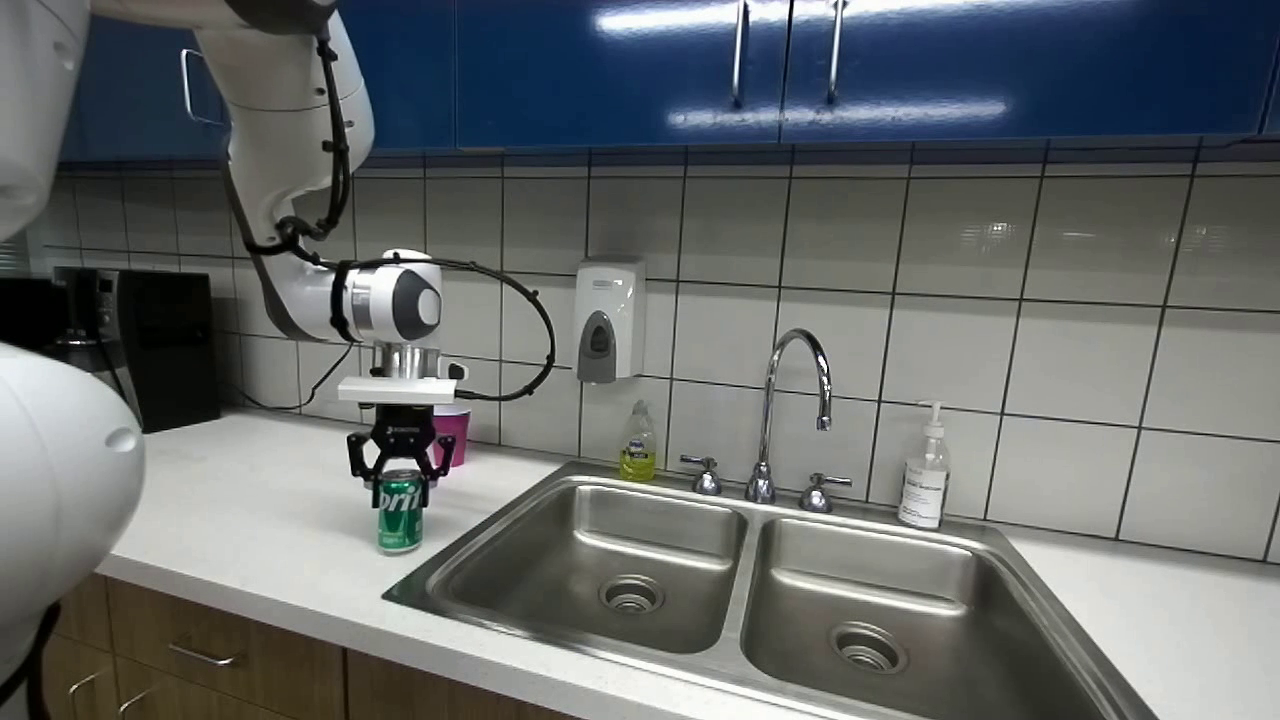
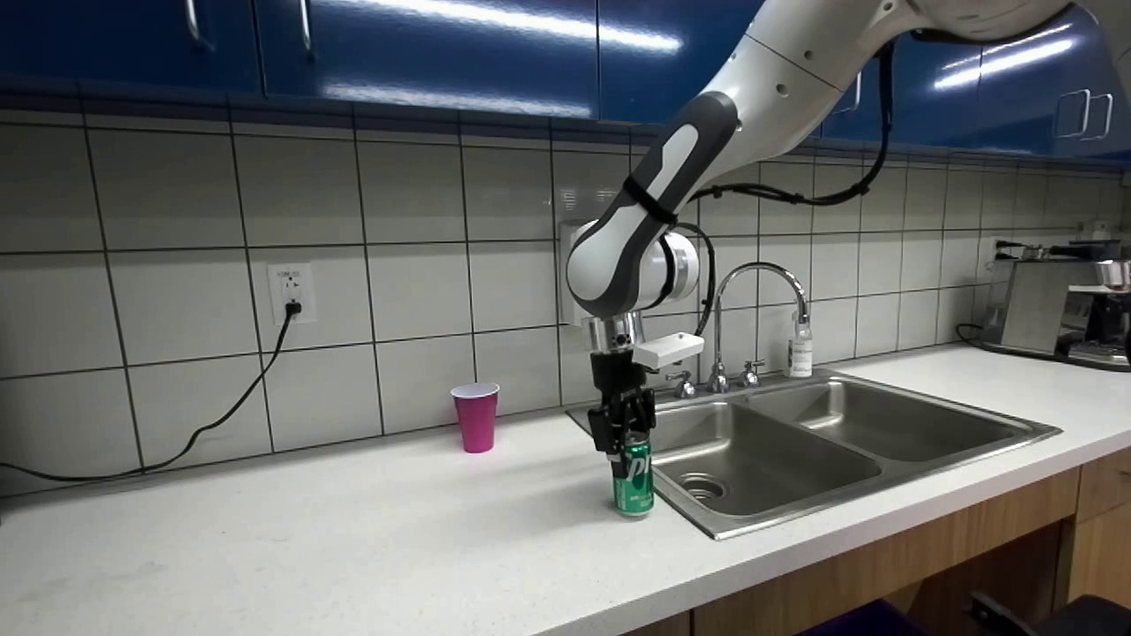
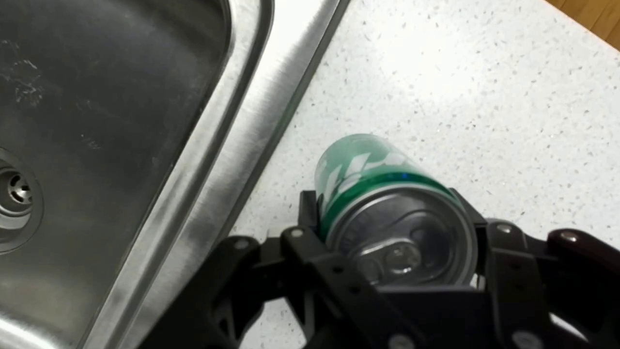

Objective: Pick up the can from the sink and put it on the counter

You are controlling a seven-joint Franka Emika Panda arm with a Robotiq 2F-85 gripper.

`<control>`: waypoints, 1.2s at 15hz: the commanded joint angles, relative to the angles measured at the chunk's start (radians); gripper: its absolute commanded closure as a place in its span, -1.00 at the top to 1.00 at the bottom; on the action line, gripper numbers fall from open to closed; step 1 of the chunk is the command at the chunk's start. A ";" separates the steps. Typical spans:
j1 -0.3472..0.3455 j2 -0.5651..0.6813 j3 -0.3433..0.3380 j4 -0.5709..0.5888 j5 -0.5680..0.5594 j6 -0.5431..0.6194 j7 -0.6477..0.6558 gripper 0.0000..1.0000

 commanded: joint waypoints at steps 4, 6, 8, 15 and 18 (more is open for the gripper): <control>-0.001 0.001 0.005 -0.007 -0.026 0.019 0.036 -0.23; -0.001 0.000 0.005 -0.009 -0.026 0.020 0.036 -0.23; 0.000 -0.002 0.004 -0.011 -0.027 0.017 0.041 0.70; -0.005 -0.047 0.006 -0.035 -0.014 0.002 0.051 1.00; -0.008 -0.089 0.008 -0.055 -0.005 -0.007 0.054 1.00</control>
